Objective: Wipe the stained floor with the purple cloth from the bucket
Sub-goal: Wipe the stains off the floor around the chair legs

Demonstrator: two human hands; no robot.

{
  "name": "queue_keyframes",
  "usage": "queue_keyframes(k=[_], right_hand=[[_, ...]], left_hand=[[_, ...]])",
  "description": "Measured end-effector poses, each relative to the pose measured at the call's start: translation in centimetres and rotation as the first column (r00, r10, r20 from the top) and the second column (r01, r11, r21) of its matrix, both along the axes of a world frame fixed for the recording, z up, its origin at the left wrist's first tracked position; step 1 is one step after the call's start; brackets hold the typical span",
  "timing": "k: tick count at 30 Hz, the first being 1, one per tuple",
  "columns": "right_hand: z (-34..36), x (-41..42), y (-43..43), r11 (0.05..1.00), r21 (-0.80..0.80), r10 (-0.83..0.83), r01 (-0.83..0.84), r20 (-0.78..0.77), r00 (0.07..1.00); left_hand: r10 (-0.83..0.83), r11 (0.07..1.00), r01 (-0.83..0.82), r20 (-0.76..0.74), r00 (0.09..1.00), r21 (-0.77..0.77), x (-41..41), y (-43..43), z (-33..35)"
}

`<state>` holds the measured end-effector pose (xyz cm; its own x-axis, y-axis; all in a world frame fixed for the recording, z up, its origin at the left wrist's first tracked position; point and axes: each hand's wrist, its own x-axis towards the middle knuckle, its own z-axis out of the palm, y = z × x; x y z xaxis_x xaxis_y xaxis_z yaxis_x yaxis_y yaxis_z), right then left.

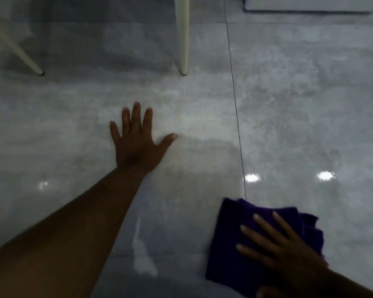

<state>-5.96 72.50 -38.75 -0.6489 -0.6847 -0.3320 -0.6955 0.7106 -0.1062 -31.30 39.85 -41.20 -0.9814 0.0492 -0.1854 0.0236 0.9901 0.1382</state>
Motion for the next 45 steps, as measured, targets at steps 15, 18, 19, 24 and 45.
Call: queue_keyframes(k=[15,18,19,24,45], right_hand=[[0.4,-21.1,-2.1,0.83,0.065,-0.55,0.554,-0.072,0.832],[0.2,-19.1,-10.7,0.947,0.03,-0.314,0.318,-0.103,0.944],[0.0,-17.1,-13.0,0.978,0.029,-0.201,0.205,-0.099,0.975],[-0.2,-6.6,-12.4,0.944,0.0,0.33,-0.331,0.026,0.943],[-1.4,-12.9,-29.8,0.961,-0.113,0.244,-0.252,-0.081,0.966]], left_hand=[[0.101,0.994,-0.102,0.018,0.995,0.05,12.7,-10.3,1.0],[0.186,0.982,-0.185,-0.034,0.982,0.047,13.8,-14.1,1.6],[0.201,0.979,-0.199,-0.047,0.978,0.042,13.9,-15.3,1.9],[0.379,0.925,-0.379,-0.01,0.925,-0.03,14.5,-20.8,2.2],[0.368,0.928,-0.37,-0.033,0.929,-0.049,15.8,-22.8,-0.4]])
